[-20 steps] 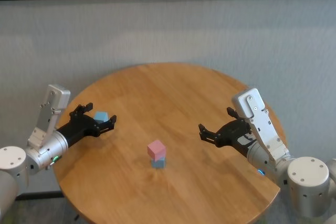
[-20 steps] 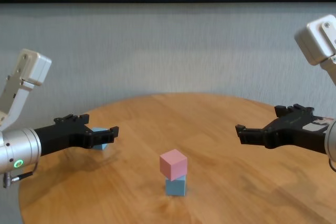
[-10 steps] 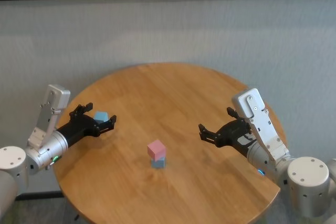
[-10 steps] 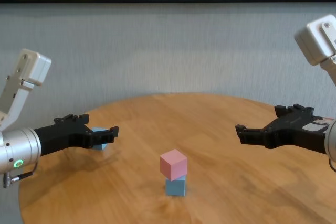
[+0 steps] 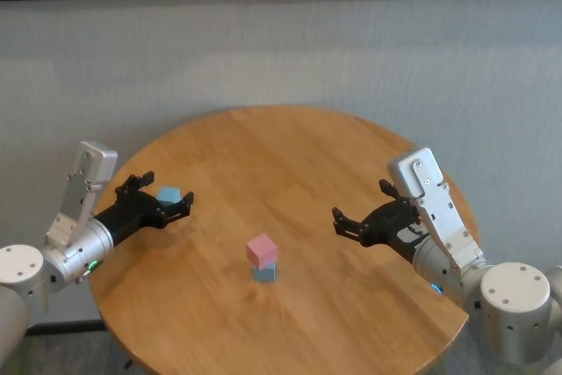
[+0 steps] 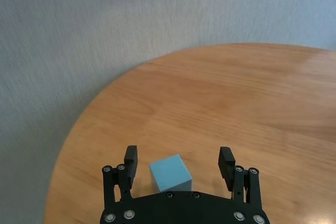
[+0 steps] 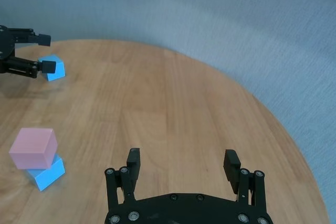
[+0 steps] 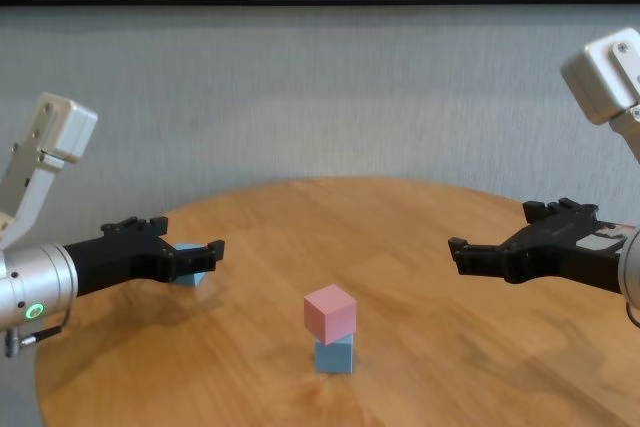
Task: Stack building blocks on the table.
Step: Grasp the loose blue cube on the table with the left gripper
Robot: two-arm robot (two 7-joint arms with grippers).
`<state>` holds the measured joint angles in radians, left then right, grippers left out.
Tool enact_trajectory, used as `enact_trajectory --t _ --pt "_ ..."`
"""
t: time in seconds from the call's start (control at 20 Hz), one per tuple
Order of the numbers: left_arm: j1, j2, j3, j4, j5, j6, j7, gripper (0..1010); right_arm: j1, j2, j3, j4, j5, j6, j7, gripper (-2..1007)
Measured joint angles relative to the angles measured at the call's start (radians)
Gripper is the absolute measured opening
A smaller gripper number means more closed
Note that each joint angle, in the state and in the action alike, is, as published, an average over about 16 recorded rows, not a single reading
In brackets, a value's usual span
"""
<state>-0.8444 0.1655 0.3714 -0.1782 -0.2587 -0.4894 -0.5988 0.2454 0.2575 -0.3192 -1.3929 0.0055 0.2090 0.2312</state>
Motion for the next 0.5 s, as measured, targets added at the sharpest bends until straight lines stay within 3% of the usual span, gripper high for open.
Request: enact_trajectory --t 0.5 --pt "0.098 0.046 0.005 -0.211 0.012 0.092 0.048 1000 0.0 0.0 0.0 0.0 0.0 0.0 0.0 1005"
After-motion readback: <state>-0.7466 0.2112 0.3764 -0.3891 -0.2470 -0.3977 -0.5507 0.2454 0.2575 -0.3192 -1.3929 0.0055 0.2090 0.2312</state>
